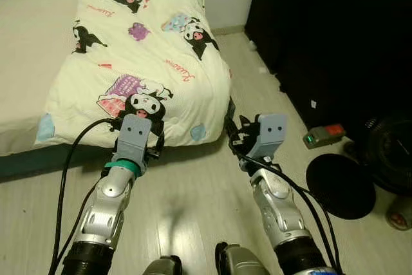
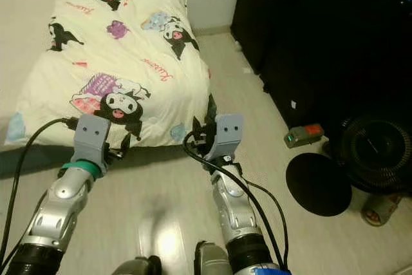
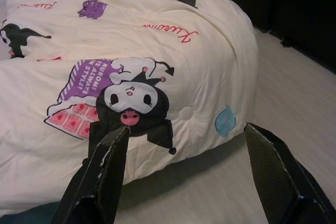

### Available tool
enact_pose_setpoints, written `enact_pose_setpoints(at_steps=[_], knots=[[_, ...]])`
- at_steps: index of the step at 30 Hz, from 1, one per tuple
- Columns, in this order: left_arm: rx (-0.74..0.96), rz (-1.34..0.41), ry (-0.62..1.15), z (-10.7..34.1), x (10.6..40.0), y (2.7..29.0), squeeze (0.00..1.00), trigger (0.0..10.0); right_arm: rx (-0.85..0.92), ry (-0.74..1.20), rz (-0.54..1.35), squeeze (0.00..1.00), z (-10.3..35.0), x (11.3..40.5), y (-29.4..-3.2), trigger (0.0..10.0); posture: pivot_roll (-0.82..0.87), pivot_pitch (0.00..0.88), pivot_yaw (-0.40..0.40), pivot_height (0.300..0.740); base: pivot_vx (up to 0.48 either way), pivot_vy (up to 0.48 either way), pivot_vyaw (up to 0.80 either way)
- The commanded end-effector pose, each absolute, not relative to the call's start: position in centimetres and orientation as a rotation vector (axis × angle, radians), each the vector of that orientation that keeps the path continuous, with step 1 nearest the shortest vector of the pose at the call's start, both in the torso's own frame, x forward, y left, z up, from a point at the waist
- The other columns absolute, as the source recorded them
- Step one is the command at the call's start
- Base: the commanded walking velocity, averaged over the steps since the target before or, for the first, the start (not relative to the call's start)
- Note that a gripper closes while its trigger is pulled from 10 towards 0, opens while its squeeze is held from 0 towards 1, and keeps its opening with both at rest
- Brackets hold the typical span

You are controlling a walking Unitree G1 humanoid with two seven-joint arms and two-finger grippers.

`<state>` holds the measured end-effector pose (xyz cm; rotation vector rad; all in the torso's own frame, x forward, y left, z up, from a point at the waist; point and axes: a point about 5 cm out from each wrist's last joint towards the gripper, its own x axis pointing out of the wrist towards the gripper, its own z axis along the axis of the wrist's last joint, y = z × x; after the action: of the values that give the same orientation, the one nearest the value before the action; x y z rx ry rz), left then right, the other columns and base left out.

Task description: Clean up the room

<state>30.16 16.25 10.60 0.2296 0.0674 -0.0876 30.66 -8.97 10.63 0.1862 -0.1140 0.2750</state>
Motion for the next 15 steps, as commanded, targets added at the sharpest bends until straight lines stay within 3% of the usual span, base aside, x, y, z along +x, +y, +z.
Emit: enact_pose_setpoints(at_steps=[1,15], knots=[[0.221,-0.091,0.103,9.8,29.8,16.2,0.00,10.0,0.186,-0.092,0.265,0.00,10.0,30.3,-9.2,10.0,-0.02,0.079,0.020,0.740,0.000,0.000,0.00],[0.053,-0.133,0.256,7.2,28.6,16.3,0.00,10.0,0.124,-0.012,0.311,0.00,8.1,29.8,-8.4,10.0,-0.02,0.072,0.016,0.740,0.000,0.000,0.00]])
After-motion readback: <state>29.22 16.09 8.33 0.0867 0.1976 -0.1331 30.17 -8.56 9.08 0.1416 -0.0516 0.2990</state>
